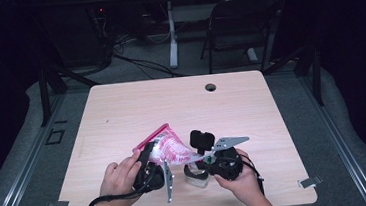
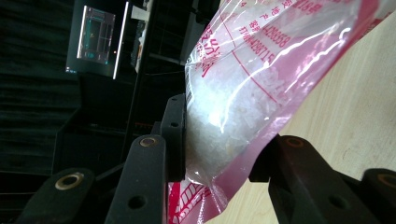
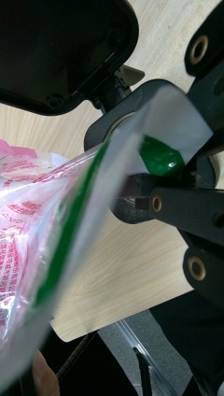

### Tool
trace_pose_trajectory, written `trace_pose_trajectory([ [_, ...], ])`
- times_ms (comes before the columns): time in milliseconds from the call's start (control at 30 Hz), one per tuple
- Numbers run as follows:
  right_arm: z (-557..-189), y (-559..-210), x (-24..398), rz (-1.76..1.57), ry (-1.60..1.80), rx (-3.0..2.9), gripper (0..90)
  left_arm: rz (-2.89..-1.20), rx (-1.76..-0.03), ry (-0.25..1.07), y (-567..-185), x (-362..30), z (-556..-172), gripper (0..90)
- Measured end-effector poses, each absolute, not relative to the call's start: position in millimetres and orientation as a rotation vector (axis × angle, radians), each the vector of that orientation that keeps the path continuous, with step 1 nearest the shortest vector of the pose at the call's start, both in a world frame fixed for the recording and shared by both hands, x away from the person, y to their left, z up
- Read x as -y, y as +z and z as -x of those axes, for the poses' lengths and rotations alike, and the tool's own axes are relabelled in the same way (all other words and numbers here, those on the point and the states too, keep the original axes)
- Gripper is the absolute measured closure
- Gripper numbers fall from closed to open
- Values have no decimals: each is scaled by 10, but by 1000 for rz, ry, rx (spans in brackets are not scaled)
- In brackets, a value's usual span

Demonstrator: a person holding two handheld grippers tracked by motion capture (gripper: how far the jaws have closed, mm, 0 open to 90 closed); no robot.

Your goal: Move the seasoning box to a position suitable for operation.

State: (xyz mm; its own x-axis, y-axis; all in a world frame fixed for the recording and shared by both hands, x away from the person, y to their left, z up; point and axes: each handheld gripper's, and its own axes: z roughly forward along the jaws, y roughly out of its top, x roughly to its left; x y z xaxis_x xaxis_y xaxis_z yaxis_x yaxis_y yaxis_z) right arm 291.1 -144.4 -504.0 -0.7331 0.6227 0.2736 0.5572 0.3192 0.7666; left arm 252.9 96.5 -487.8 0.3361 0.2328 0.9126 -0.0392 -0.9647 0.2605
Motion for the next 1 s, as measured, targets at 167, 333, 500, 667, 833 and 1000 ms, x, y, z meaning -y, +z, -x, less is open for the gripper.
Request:
trace_pose_trajectory([
  [167,-2915,-5049,1443,-1119,1398,-2495,900,-2362,-162,1690,-4880,-953,-2524,674],
  [333,-2920,-5057,1445,-1122,1393,-2496,900,-2361,-153,1698,-4879,-943,-2521,674],
  [500,-2922,-5065,1446,-1125,1390,-2494,900,-2362,-142,1707,-4873,-932,-2514,675],
  [667,-2923,-5066,1448,-1131,1393,-2492,900,-2360,-133,1721,-4864,-929,-2503,676],
  [833,-2925,-5068,1448,-1131,1394,-2490,900,-2359,-118,1729,-4861,-924,-2499,676],
  [1000,-2926,-5070,1448,-1130,1383,-2492,900,-2370,-106,1734,-4846,-912,-2489,679],
])
